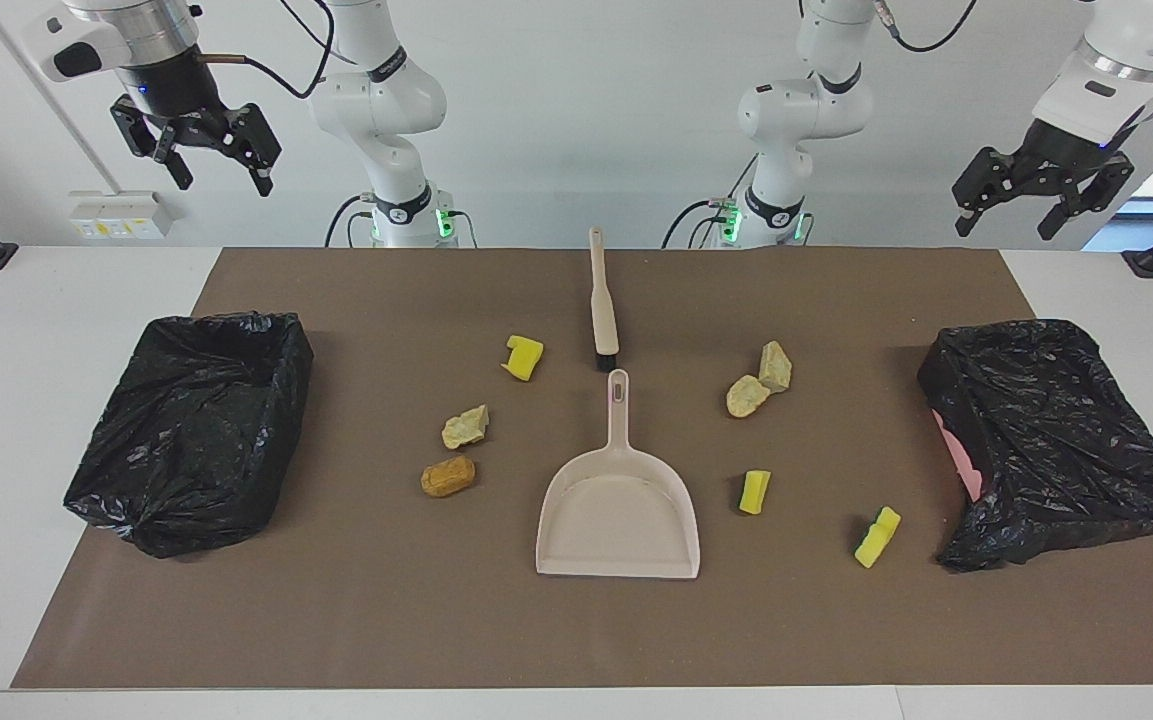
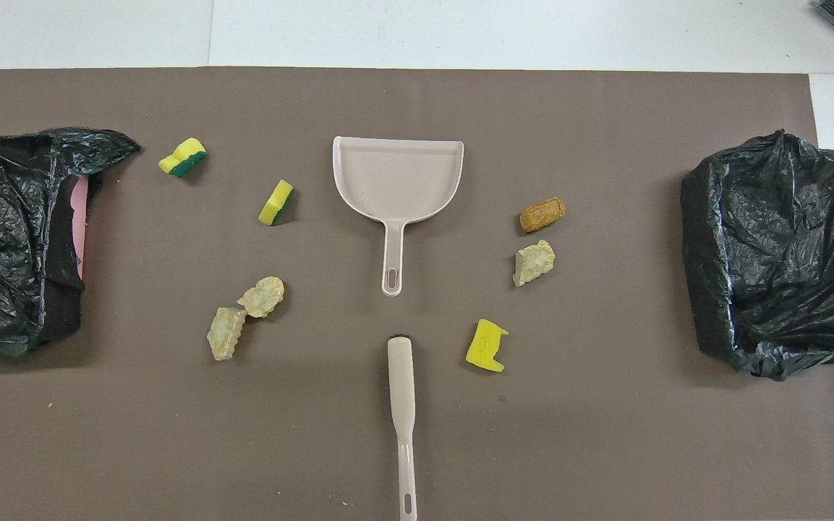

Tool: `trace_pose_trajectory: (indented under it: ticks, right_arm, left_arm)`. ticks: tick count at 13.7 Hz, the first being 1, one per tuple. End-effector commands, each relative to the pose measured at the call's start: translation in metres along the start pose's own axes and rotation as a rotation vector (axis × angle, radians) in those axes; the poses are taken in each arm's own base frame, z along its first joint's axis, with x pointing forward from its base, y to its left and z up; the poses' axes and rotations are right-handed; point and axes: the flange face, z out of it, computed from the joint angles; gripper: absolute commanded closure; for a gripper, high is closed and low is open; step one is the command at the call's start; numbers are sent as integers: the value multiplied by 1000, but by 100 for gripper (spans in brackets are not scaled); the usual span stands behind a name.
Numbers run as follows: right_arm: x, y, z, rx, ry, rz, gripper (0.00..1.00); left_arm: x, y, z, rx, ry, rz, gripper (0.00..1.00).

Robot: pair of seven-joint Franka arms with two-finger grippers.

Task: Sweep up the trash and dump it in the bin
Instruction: 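Move both grippers in from rest toward the dustpan and brush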

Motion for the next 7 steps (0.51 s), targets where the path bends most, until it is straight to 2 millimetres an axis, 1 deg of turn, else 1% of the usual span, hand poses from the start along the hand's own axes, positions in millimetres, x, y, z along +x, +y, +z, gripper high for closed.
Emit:
trace_pose_trajectory:
  ticks: [1, 4, 5, 6, 7]
  right_arm:
    - [-1, 1, 1, -11, 9, -17, 0]
    - [-7, 5, -10, -16, 30, -24, 0]
    - [-9, 4, -12, -17, 32, -54, 0]
    - [-18, 3, -13, -13, 31, -117, 0]
    - [-20, 3, -7, -12, 24, -131, 0]
  left_arm:
    - [-5, 8, -6, 2, 7, 15, 0]
    - [-6, 4, -5, 4, 7, 12, 0]
    - [-5, 4, -6, 3, 13, 8, 0]
    - [-5, 5, -5, 3, 10, 17, 0]
    - [-6, 3, -3, 2, 2, 11, 0]
